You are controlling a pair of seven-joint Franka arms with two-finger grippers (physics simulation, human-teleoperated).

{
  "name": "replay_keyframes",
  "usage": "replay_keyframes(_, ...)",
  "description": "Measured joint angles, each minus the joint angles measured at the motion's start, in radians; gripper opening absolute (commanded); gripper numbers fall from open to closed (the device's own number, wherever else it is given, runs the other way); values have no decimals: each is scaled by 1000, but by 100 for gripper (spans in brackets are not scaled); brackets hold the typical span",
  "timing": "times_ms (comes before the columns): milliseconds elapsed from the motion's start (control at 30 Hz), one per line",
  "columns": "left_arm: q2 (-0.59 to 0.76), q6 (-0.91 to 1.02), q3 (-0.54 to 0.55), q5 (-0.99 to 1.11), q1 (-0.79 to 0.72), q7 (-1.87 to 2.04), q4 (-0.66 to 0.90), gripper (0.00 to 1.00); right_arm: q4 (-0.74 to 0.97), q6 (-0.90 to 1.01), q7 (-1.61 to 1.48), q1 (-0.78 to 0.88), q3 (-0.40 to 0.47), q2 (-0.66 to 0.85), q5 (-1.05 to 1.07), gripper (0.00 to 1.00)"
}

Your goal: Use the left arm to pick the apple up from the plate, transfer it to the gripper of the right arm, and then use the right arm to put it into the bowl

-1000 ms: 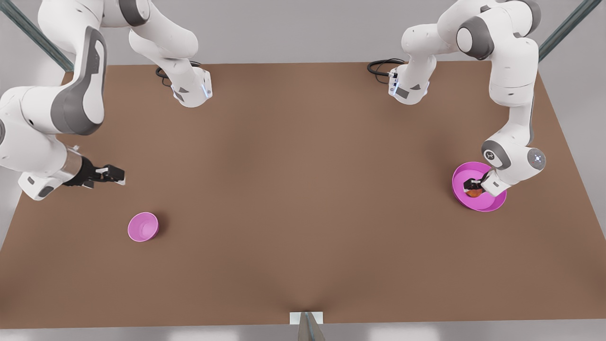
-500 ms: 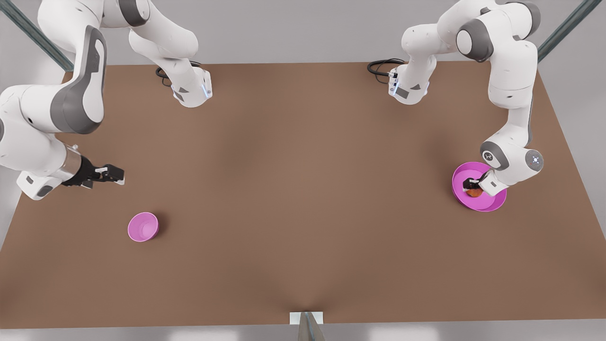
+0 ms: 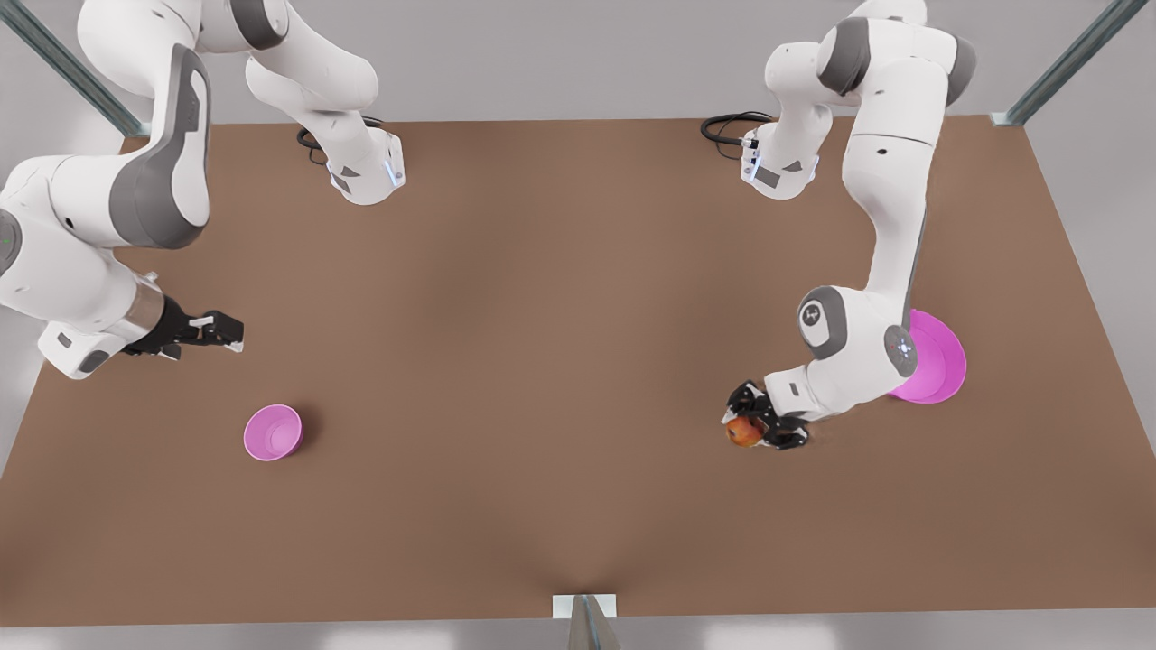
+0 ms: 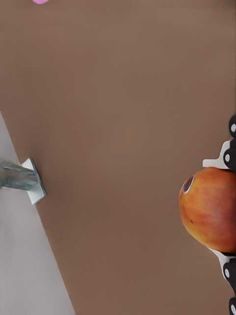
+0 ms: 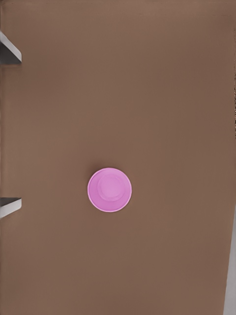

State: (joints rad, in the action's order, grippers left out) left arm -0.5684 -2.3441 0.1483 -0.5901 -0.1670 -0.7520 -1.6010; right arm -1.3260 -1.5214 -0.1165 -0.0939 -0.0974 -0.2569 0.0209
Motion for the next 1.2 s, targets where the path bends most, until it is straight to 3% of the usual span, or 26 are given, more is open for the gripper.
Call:
replay_keyframes(133, -306, 4, 290, -219, -34, -51, 389, 66, 61, -28, 23, 19, -15, -130, 337, 100)
replay_keyframes(200, -396, -8, 397, -310, -51, -98, 499, 65, 83, -82, 36, 41, -40, -214, 542, 100)
replay_keyframes(333, -542, -78, 448, -450, -181, -231, 698, 65, 104, -169, 26, 42, -63, -392, 950, 100)
replay_keyframes(433, -620, -144, 461, -489, -245, -335, 798, 64, 116, -238, -7, 45, -128, -473, 1103, 100)
replay_keyframes(667, -646, -229, 472, -517, -260, -558, 824, 64, 74, -307, -137, 50, -180, -535, 1244, 100)
replay_keyframes(1200, -643, -291, 476, -524, -272, -855, 823, 64, -96, -320, -427, 53, -251, -519, 1260, 100)
